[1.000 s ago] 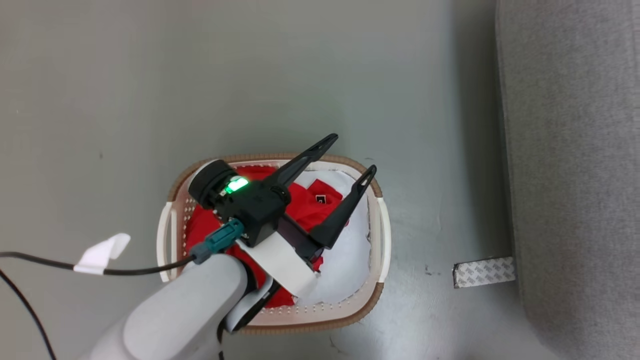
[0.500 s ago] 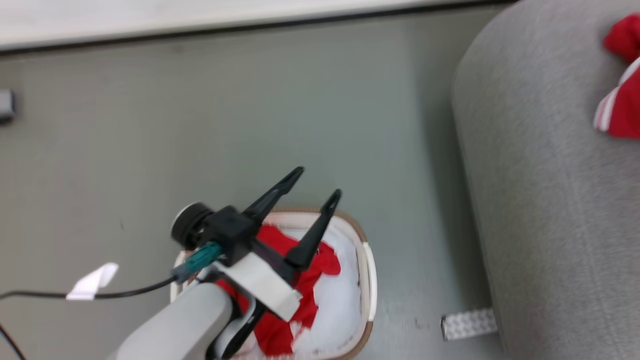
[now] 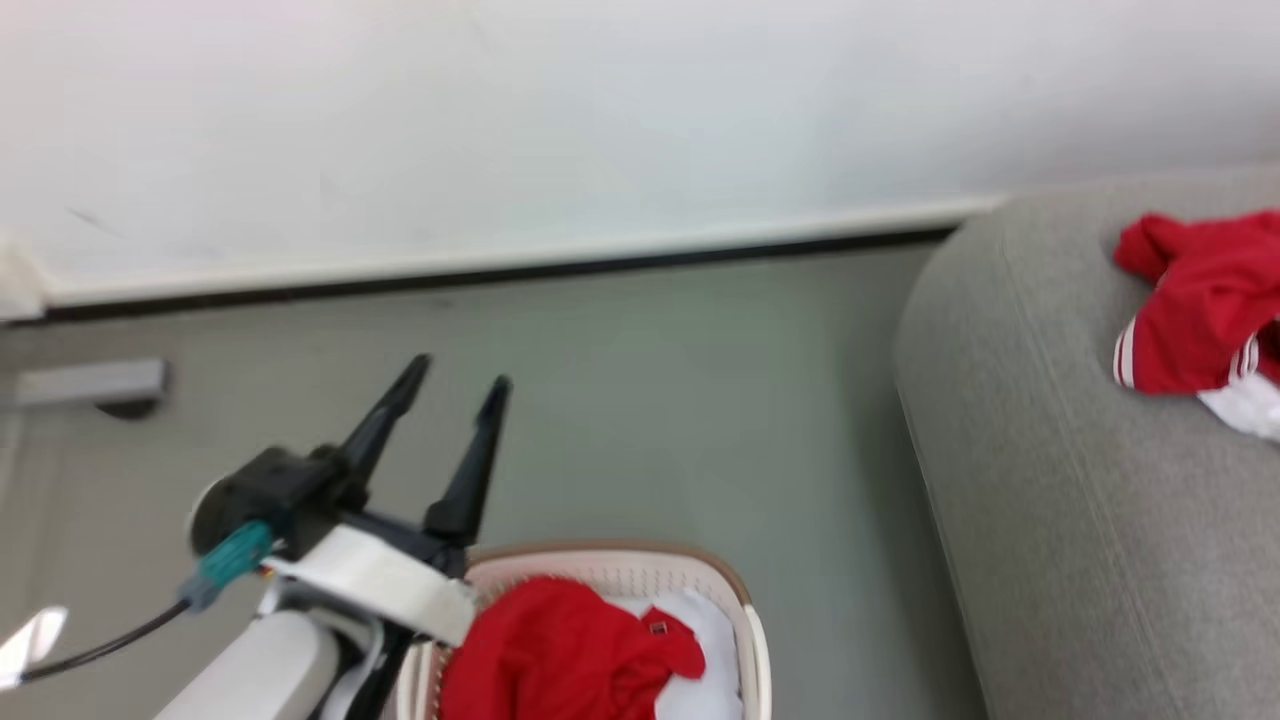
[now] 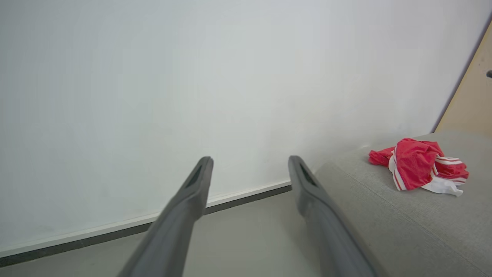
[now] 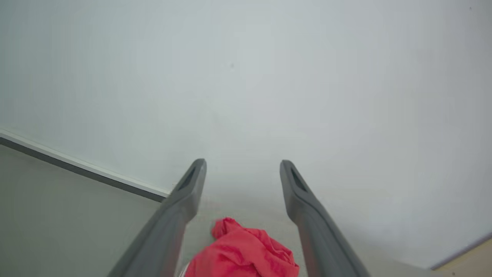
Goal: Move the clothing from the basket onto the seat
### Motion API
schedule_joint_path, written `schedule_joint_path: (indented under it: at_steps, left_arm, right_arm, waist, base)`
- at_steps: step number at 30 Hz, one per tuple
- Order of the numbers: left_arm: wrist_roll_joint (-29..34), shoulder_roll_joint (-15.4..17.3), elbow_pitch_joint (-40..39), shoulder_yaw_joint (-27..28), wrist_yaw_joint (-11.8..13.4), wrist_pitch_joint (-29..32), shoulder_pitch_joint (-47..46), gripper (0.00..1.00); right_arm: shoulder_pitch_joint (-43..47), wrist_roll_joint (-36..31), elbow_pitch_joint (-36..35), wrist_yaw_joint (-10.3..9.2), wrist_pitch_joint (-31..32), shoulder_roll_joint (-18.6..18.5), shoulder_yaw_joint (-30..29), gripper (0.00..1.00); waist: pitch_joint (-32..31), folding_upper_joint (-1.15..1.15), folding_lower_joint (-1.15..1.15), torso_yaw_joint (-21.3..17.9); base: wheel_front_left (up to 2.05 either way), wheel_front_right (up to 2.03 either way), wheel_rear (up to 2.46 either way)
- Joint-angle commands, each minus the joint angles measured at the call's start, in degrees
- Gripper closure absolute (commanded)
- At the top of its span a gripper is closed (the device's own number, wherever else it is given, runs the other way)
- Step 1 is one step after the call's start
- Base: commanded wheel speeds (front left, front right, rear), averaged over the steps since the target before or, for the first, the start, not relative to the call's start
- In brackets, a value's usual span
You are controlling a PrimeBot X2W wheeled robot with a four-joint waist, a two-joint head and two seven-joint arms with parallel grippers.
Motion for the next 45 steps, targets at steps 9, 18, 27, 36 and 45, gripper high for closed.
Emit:
schedule_joint_path:
  at_steps: [9,18,27,36,45]
  left_arm:
    - [-0.9,0.9,-2.2,8.3,3.6,0.0,10.4,0.00]
    - [2.2,-3.4,-2.8,16.1,3.2,0.0,18.6,0.00]
    - [10.5,-9.1,-2.2,22.4,0.3,0.0,26.0,0.00]
    - [15.3,-14.1,-0.3,26.1,-4.0,0.0,27.3,0.00]
    - [17.9,-16.8,0.8,28.7,-7.3,0.0,26.8,0.00]
  right_arm:
    - [13.0,-4.0,-10.1,-0.12,-4.3,12.3,-7.4,0.00]
    - [29.7,-8.9,-16.9,-0.12,-10.2,25.9,-12.3,0.00]
    - [39.6,-9.6,-15.8,-0.12,-17.4,34.7,-12.7,0.00]
    - [38.3,-10.6,-13.4,-0.12,-18.5,36.3,-12.1,0.00]
    - [37.4,-11.1,-12.7,-0.13,-18.9,36.9,-11.3,0.00]
  waist:
    - [-8.6,0.00,0.01,4.5]
    - [-10.7,0.00,0.01,6.9]
    - [-10.7,0.00,0.01,6.2]
    - [-10.3,0.00,0.01,6.3]
    - [-10.3,0.00,0.01,6.3]
  base:
    - [0.00,0.00,0.00]
    - [0.00,0.00,0.00]
    - [0.00,0.00,0.00]
    - [0.00,0.00,0.00]
    - [0.00,0.00,0.00]
